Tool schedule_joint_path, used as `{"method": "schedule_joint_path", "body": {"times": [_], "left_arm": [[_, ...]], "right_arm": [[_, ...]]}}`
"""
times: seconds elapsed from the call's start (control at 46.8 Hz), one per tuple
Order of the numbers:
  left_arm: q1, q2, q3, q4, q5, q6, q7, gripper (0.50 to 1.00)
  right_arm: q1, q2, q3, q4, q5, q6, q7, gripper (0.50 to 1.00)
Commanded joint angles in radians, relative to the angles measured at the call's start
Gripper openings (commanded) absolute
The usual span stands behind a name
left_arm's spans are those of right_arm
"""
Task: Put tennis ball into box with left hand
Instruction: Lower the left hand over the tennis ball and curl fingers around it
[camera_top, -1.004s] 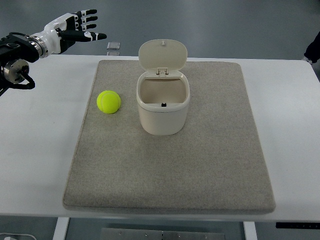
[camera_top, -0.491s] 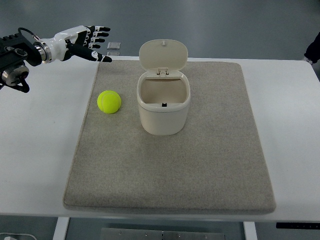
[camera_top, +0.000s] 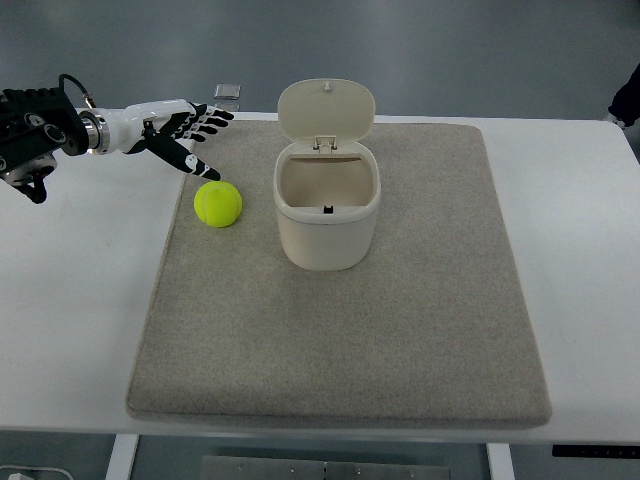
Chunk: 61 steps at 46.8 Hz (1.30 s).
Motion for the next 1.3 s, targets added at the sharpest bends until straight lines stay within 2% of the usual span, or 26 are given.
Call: {"method": "schedule_joint_path", "body": {"times": [0.0,0.192,0.385,0.876,1.282], "left_arm": [[-0.037,0.009,0.001,0.000,0.010,-0.024,-0.002,0.979],[-0.123,0.031,0.002,0.000,0.100,-0.089,-0.016,0.977],[-0.130,0.037,-0.004,-0.009,0.238,-0.092,-0.060,0.975],[-0.030,0.028,-0.005,-0.035,0.235,-0.090,-0.060,0.979],[-0.007,0.022,-0.030,-0.044,0.218,-0.075,-0.059,0.979]], "right_arm": [[0.000,0.000,0.000,0.000,0.000,0.000,0.000,0.938],[0.000,0.000,0.000,0.000,0.000,0.000,0.000,0.938],[0.000,0.000,0.000,0.000,0.000,0.000,0.000,0.938],[0.000,0.000,0.000,0.000,0.000,0.000,0.000,0.938],[0.000,0.000,0.000,0.000,0.000,0.000,0.000,0.938]]}}
